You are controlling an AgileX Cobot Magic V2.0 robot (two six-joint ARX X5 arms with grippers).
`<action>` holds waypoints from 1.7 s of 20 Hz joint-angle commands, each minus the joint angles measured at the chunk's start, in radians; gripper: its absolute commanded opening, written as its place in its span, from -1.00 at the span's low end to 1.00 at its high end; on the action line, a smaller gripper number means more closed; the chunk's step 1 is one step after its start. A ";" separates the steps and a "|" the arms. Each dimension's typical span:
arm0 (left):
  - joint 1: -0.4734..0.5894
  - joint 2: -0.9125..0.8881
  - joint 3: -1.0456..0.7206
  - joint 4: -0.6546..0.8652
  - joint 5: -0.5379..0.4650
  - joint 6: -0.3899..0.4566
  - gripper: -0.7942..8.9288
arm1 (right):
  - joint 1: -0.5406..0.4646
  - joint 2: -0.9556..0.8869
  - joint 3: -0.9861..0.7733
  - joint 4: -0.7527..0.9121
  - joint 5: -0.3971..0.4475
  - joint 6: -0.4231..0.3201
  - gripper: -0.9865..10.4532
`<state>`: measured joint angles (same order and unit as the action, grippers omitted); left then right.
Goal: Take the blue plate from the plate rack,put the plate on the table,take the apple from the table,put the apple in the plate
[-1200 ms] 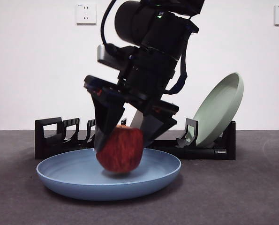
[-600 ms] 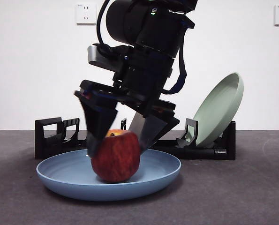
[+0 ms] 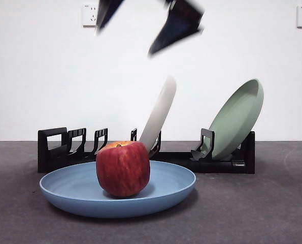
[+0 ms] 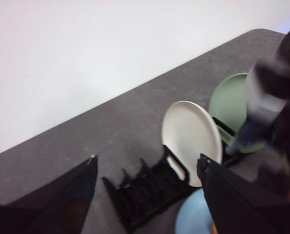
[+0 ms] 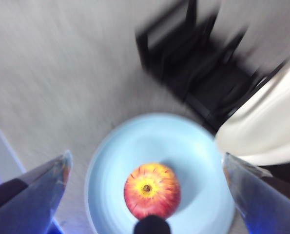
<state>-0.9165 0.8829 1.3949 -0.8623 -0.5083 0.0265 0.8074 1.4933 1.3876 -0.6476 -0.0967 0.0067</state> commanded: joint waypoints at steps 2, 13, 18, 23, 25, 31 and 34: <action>0.003 0.038 0.001 0.000 0.140 0.007 -0.13 | -0.037 -0.152 -0.004 -0.060 0.002 -0.006 -0.09; 0.056 0.134 -0.034 0.027 0.356 0.053 -0.85 | -0.087 -0.379 -0.036 -0.193 0.026 -0.037 -0.85; 0.177 0.035 -0.286 0.224 0.470 -0.006 -0.85 | -0.087 -0.490 -0.258 -0.034 0.026 0.020 -0.85; 0.232 -0.163 -0.659 0.481 0.527 -0.111 -0.85 | -0.087 -0.635 -0.544 0.143 0.026 0.125 -0.85; 0.233 -0.233 -0.779 0.543 0.525 -0.153 -0.85 | -0.087 -0.685 -0.619 0.182 0.026 0.138 -0.85; 0.233 -0.304 -0.872 0.591 0.527 -0.158 -0.84 | -0.087 -0.721 -0.663 0.178 0.072 0.139 -0.82; 0.233 -0.292 -0.872 0.565 0.503 -0.158 -0.84 | -0.087 -0.725 -0.663 0.166 0.079 0.150 -0.82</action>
<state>-0.6872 0.5922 0.5228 -0.3000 -0.0040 -0.1249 0.7200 0.7712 0.7315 -0.4858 -0.0219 0.1436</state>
